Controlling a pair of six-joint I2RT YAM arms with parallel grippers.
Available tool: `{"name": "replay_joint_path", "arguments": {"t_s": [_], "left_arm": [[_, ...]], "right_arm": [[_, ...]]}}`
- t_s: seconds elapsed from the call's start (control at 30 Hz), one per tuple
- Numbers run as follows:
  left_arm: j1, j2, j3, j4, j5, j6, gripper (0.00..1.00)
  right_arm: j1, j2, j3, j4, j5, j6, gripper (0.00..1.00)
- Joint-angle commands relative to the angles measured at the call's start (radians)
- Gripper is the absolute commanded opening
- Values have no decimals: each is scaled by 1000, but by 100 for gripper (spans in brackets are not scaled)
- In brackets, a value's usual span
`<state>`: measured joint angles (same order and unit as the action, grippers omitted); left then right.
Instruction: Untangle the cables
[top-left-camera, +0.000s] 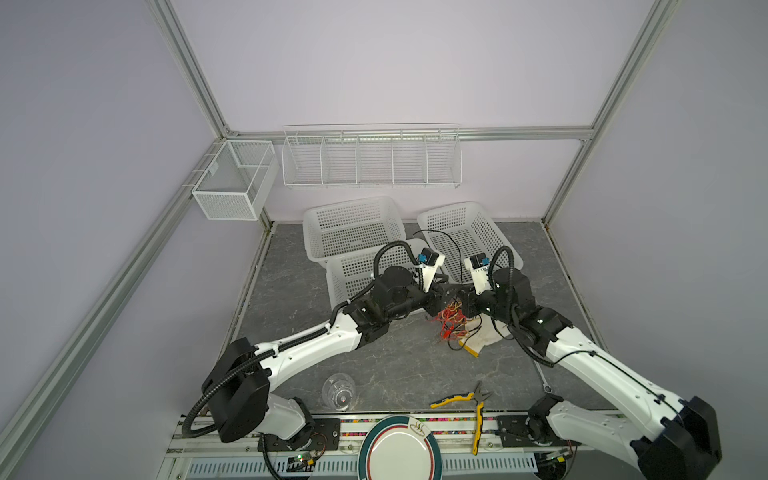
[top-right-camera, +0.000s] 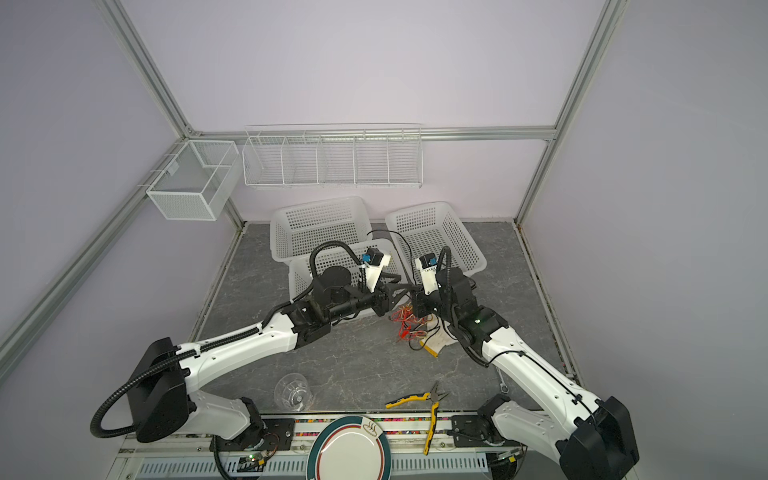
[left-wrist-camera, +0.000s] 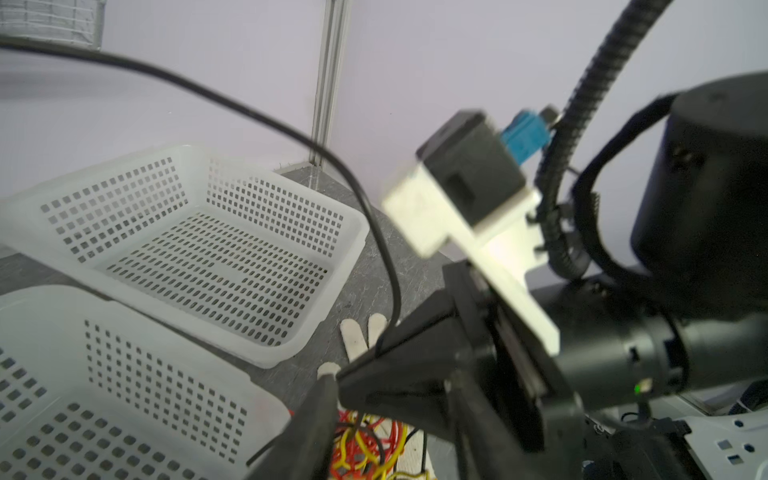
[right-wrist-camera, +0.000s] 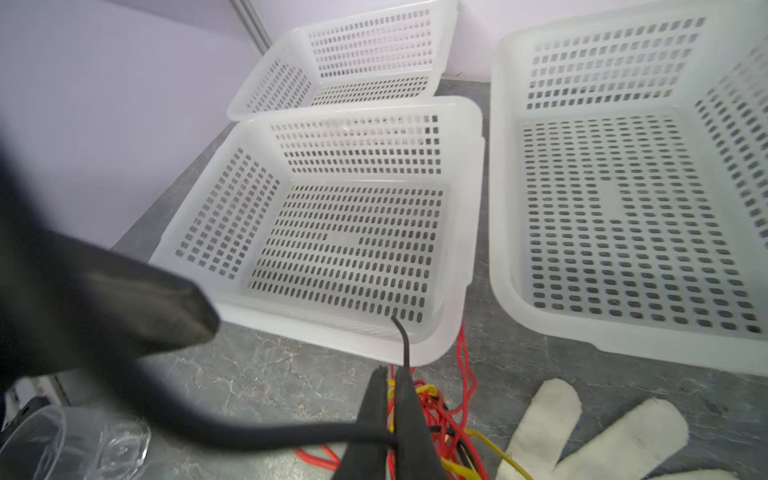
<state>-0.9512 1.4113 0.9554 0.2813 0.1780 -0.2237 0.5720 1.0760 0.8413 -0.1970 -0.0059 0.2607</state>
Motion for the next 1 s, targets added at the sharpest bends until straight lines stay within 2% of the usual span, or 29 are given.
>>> {"name": "replay_joint_path", "arguments": {"t_s": [0.0,0.03,0.1,0.23,0.37,0.5,0.67,0.83,0.97], "left_arm": [[-4,-70,-106,105,-45,17,81],[-4,-89,-148,138,-57,21,86],[-4,-120,-205,166,-69,35,89],[-4,-123,-239,135,-68,40,90],[-4,-77,-266,233,-42,10,90],[-8,8,-235,314,3,-19,90],[-12,96,-179,345,6,-30,90],[-14,133,-159,378,18,-34,89],[-14,143,-158,404,0,-41,88]], "right_arm": [[5,-13,102,-46,102,63,6],[5,-8,115,-58,100,75,7],[5,-1,132,-61,74,93,7],[13,10,160,-52,25,111,7],[34,12,179,-56,23,105,6],[54,5,183,-68,26,100,6],[71,-15,183,-76,12,78,7],[79,-43,220,-69,-40,38,7],[83,-54,278,-70,-132,6,7]]}}
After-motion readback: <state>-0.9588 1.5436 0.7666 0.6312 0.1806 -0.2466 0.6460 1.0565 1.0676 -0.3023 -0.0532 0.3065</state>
